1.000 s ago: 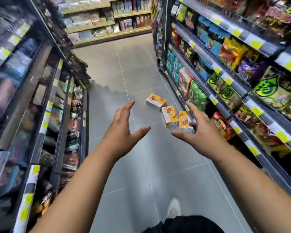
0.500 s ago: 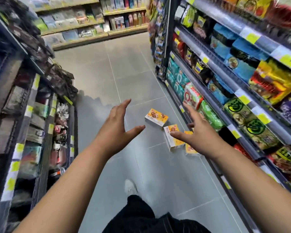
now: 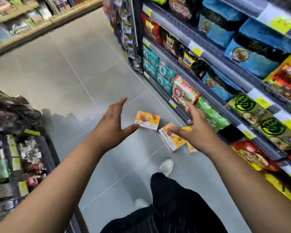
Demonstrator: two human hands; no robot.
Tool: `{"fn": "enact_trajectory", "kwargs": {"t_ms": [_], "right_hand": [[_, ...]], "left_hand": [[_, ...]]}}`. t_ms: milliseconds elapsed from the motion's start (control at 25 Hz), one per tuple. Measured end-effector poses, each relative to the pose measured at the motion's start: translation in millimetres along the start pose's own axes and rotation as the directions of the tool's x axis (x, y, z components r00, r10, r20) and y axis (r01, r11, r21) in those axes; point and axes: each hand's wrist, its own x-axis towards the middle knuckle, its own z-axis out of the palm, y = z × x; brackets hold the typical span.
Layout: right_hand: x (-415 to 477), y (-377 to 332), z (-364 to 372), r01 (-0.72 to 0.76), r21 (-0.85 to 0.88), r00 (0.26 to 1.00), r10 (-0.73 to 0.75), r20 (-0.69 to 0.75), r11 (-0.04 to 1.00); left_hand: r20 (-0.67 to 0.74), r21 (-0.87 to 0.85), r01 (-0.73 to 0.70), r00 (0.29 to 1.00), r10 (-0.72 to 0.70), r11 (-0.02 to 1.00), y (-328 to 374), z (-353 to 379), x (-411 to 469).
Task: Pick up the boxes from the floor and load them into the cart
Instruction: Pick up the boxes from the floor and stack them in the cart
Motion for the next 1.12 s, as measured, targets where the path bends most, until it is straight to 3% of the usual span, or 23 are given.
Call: {"fn": "enact_trajectory", "kwargs": {"t_ms": [200,480,760,1000,1120], "right_hand": [[133,12,10,-0.081,-0.03,0.997,0.081,0.009,0.996],[320,67,94,-0.13,-0.189,0.984,0.15,0.095,0.973],[454,226,208,-0.311,-0.286,0.933,0.349,0.091,0.906],[511,368,313,-0.48,-0.296,0.845,0.525,0.096,0.826],[535,421,355,-0.497,-0.327,0.827,0.553,0.103,0.804]], "left_hand": [[0.066,0.011,-0.001,0.998,0.0,1.0,-34,22,149],[0.204,0.083,-0.051,0.978,0.033,0.995,-123,109,335],[0.387,0.111,0.009,0.921,-0.052,0.994,-263,253,450],[0.497,0.168,0.053,0.858,-0.131,0.984,-393,375,501],[0.544,0.227,0.087,0.815,-0.2,0.97,-444,424,522]]}}
